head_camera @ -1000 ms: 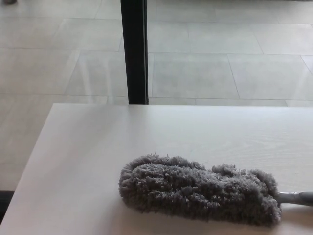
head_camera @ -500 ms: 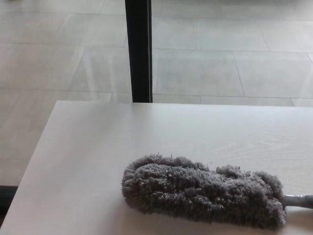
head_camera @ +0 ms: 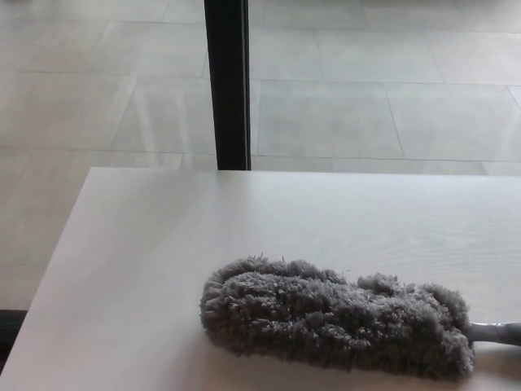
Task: The robot uses its right hand to pick up the duster kept in the middle of the desk and use it to wipe the desk by swiping its surface twice
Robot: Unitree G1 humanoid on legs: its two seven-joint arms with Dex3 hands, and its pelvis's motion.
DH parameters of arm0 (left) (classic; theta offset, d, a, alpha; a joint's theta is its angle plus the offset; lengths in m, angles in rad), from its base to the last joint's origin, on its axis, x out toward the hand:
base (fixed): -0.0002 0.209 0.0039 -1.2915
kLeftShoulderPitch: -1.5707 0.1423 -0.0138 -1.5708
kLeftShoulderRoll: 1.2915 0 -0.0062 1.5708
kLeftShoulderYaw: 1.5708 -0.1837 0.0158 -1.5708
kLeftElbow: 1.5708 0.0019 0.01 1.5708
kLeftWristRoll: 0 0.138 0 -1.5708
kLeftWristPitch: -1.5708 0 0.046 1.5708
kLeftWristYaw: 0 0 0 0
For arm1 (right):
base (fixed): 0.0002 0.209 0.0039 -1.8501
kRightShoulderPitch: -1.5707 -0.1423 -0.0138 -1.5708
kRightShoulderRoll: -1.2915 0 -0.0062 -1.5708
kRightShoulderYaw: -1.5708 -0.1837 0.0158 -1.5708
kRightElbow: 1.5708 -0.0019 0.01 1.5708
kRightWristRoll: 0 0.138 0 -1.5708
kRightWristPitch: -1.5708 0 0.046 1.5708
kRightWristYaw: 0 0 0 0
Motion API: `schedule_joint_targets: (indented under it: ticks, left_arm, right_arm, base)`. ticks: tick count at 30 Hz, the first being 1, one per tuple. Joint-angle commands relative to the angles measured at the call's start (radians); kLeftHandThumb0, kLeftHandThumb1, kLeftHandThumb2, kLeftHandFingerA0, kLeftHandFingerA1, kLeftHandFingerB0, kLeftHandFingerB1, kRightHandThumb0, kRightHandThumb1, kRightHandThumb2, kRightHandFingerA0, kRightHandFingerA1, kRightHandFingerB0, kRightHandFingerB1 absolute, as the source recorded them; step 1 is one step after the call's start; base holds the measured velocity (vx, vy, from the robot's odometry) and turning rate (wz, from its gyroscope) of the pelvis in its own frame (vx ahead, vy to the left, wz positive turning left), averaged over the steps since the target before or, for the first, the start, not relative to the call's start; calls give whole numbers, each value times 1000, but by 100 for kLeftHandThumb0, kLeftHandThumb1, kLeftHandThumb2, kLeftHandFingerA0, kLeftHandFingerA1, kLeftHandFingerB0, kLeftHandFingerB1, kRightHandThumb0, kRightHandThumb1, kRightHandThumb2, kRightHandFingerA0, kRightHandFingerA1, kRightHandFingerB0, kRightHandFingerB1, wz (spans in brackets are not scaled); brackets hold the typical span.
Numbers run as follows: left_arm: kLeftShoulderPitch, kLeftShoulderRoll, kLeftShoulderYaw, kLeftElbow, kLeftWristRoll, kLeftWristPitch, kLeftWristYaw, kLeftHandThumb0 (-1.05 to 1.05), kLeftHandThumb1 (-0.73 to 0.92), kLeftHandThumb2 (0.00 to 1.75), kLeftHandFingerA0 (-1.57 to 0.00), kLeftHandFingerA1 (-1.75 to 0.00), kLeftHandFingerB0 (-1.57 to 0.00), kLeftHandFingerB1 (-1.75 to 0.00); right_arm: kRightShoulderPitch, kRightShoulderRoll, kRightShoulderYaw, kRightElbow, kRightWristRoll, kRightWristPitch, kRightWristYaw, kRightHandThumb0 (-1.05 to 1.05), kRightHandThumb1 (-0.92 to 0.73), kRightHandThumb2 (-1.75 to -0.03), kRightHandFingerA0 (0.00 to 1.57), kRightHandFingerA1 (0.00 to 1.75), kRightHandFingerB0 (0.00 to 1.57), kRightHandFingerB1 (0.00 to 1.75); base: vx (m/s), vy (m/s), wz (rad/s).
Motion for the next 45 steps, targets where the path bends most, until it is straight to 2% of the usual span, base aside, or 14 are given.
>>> schedule_joint_targets:
  ticks: [1, 7, 8, 12, 18, 28, 29, 31, 34, 37, 38, 39, 41, 45]
  left_arm:
    - [-4, 28, 14, 15, -33, -6, -28, -48, 67, 60, -72, -63, -55, -49]
    - [-5, 34, -5, 10, -16, -8, -22, -50, 68, 61, -73, -60, -56, -48]
    - [-10, 34, 1, 15, -21, -4, -25, -48, 68, 60, -71, -61, -58, -50]
    - [-14, 32, 3, 13, -24, -4, -25, -49, 66, 60, -70, -60, -57, -49]
    - [-17, 32, -6, 13, -20, -5, -27, -50, 69, 60, -71, -61, -56, -48]
    - [-18, 41, -17, 7, -12, -3, -21, -54, 68, 61, -72, -61, -56, -48]
    - [-22, 41, -17, 9, -13, 5, -18, -54, 68, 60, -74, -63, -58, -48]
    - [-30, 43, -15, 12, -16, 14, -15, -52, 68, 60, -73, -65, -60, -49]
    - [-35, 41, -11, 13, -20, 16, -14, -50, 67, 59, -73, -65, -59, -50]
    - [-31, 46, -34, 13, 5, 2, -8, -52, 68, 60, -73, -63, -59, -48]
    - [-35, 47, -33, 16, 4, 0, -6, -50, 67, 60, -75, -61, -59, -49]
    - [-33, 48, -38, 15, 9, -11, -9, -50, 67, 60, -75, -63, -60, -49]
    - [-38, 51, -26, 15, -9, 3, -25, -50, 67, 59, -74, -62, -60, -49]
    - [-43, 53, -28, 15, -6, 5, -17, -51, 66, 59, -76, -61, -61, -48]
  right_arm:
    - [-8, -3, 290, -43, -319, -121, 46, -61, -56, -56, 44, 45, 35, 30]
    - [11, -32, 428, -35, -363, -101, 100, -61, -57, -60, 39, 44, 47, 36]
    - [17, -22, 456, -13, -372, -109, 100, -53, -57, -58, 46, 49, 53, 38]
    - [13, -10, 519, 55, -395, -105, 72, -51, -59, -58, 46, 52, 54, 37]
    - [-13, 1, 565, 170, -421, -76, 21, -53, -61, -58, 40, 55, 51, 38]
    - [-35, -3, 620, 372, -488, -168, -45, -50, -61, -59, 39, 56, 47, 37]
    - [-38, -13, 654, 394, -536, -205, -67, -50, -62, -58, 40, 63, 43, 38]
    - [-43, -22, 686, 406, -577, -211, -80, -52, -62, -59, 35, 61, 38, 36]
    - [-49, -59, 765, 390, -695, -209, -133, -54, -66, -60, 39, 72, 31, 37]
    - [-52, -69, 810, 394, -753, -208, -186, -49, -68, -60, 46, 73, 30, 39]
    - [-48, -76, 836, 399, -801, -239, -264, -45, -53, -89, 66, 111, 33, 59]
    - [-45, -76, 849, 403, -825, -249, -320, -32, -71, -62, 58, 148, 41, 61]
    - [-40, -70, 874, 419, -868, -267, -441, -27, -73, -61, 60, 155, 42, 79]
    - [-36, -54, 916, 420, -914, -233, -529, -34, -72, -63, 59, 150, 39, 72]
  base:
    - [0, 0, 0]
    - [0, 0, 0]
    - [0, 0, 0]
    - [0, 0, 0]
    - [0, 0, 0]
    - [0, 0, 0]
    - [0, 0, 0]
    - [0, 0, 0]
    - [0, 0, 0]
    - [0, 0, 0]
    - [0, 0, 0]
    - [0, 0, 0]
    - [0, 0, 0]
    - [0, 0, 0]
